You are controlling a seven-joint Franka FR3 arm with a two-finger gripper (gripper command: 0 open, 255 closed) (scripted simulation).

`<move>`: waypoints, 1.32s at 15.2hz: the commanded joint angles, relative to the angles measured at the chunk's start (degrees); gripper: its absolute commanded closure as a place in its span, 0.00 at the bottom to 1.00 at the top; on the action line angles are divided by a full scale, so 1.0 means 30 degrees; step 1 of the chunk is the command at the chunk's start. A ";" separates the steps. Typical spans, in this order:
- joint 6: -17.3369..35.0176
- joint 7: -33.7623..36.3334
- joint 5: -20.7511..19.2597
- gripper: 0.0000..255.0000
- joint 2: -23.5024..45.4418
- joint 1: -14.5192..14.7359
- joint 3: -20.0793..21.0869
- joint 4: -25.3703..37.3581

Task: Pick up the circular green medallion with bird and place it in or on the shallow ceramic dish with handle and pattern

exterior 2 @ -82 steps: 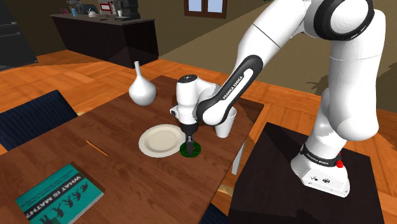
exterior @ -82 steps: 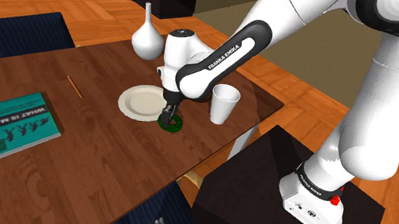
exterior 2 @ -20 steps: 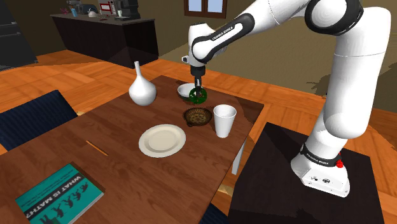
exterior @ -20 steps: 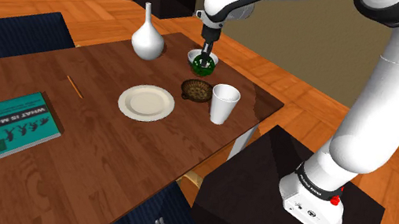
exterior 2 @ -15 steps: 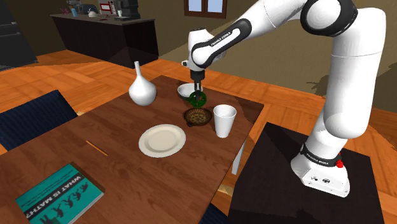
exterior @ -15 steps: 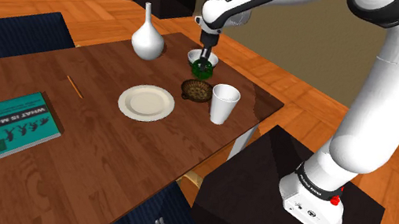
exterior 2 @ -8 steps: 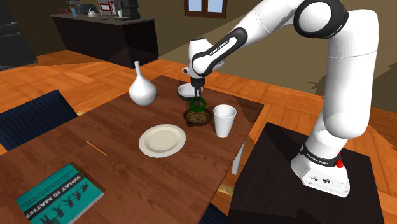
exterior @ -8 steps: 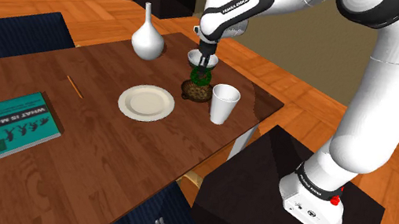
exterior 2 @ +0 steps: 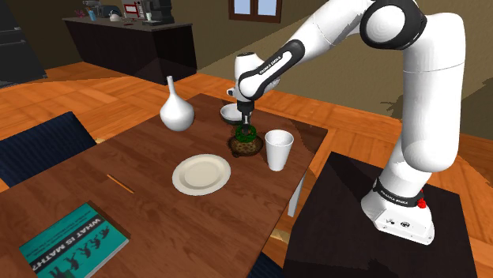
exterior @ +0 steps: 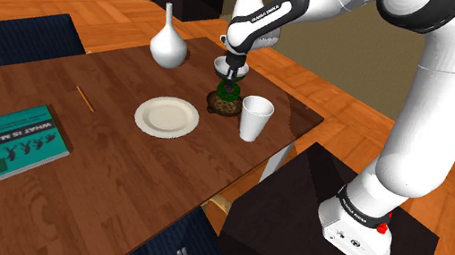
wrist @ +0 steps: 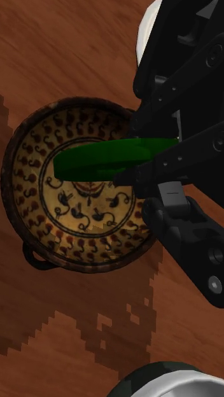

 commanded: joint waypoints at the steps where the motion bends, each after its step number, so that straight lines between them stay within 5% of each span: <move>1: 0.0006 -0.0001 0.0000 1.00 0.0002 0.0000 0.0000 0.0000; 3: 0.0006 -0.0001 0.0000 1.00 0.0002 0.0000 0.0000 0.0000; 4: 0.0006 0.0000 0.0000 0.00 0.0001 0.0000 0.0000 0.0000; 9: 0.0006 0.0000 0.0000 0.00 0.0002 0.0000 0.0000 0.0000; 13: -0.2041 -0.0039 0.0058 0.00 -0.1389 -0.0036 0.0020 0.0657; 20: -0.2041 -0.0039 0.0058 0.00 -0.1389 -0.0036 0.0019 0.0657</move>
